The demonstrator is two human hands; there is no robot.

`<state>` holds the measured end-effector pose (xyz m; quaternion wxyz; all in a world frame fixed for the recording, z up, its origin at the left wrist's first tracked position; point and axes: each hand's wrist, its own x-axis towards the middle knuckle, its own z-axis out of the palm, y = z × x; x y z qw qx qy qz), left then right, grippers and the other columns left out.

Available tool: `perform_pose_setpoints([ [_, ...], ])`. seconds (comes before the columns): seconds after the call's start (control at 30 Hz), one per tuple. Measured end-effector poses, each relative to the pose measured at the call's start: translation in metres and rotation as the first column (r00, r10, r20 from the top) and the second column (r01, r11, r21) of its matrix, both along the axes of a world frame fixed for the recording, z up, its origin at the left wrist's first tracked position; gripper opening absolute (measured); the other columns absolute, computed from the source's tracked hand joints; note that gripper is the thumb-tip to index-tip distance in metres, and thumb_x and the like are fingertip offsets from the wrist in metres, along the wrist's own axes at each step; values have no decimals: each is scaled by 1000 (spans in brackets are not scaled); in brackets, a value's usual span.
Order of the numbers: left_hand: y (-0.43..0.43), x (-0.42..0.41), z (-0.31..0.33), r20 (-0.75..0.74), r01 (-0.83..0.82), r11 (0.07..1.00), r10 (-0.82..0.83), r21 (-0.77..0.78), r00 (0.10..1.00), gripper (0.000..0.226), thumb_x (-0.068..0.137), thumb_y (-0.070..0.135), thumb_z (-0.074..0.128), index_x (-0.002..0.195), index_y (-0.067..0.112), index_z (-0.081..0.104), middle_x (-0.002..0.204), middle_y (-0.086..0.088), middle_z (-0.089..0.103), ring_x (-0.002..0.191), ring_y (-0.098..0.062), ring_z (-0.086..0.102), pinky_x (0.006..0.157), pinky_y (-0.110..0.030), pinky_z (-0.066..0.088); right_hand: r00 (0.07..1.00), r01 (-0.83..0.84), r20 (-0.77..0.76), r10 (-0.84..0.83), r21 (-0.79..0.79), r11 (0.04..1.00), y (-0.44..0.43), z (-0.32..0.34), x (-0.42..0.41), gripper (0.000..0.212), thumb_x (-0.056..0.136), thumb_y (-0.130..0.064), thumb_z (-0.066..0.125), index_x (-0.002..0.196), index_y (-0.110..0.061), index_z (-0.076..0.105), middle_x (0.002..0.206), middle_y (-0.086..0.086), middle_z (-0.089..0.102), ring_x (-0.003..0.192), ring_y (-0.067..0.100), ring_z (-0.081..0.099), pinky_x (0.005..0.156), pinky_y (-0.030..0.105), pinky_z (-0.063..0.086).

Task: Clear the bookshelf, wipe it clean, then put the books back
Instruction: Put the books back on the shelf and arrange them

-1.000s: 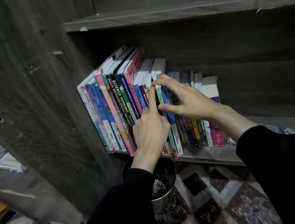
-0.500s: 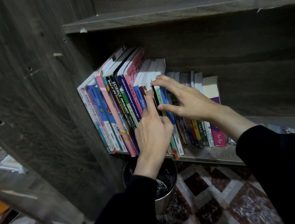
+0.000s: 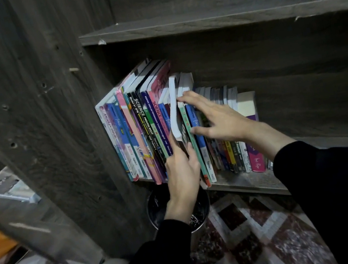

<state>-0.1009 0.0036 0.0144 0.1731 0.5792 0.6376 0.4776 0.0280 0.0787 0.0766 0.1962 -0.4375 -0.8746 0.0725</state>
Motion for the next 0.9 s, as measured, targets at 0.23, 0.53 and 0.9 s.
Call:
perform_pose_setpoints([
  [0.23, -41, -27, 43, -120, -80, 993, 90, 84, 989, 47, 97, 31, 48, 140, 13, 40, 71, -15, 63, 64, -37, 60, 69, -47, 51, 1000, -1, 1, 1, -19, 1000, 0, 1, -3, 75, 93, -43, 56, 149, -42, 6, 160, -12, 0, 138, 21, 35, 107, 50, 34],
  [0.53, -98, -40, 91, -201, -102, 957, 160, 270, 966, 33, 90, 29, 54, 120, 14, 56, 60, -10, 63, 54, -36, 59, 60, -46, 50, 1000, 19, -14, -21, -105, 994, 4, 3, -9, 90, 88, -40, 65, 151, -35, 1, 161, -3, 8, 136, 25, 38, 109, 42, 33],
  [0.9, -105, -37, 109, -149, -31, 940, 86, 339, 985, 19, 83, 32, 52, 98, 22, 59, 60, 6, 63, 43, -12, 47, 52, -33, 41, 926, 178, 318, -203, 106, 978, 12, -16, 7, 68, 94, -35, 53, 151, -24, 16, 157, -1, 25, 145, 20, 22, 116, 55, 1],
])
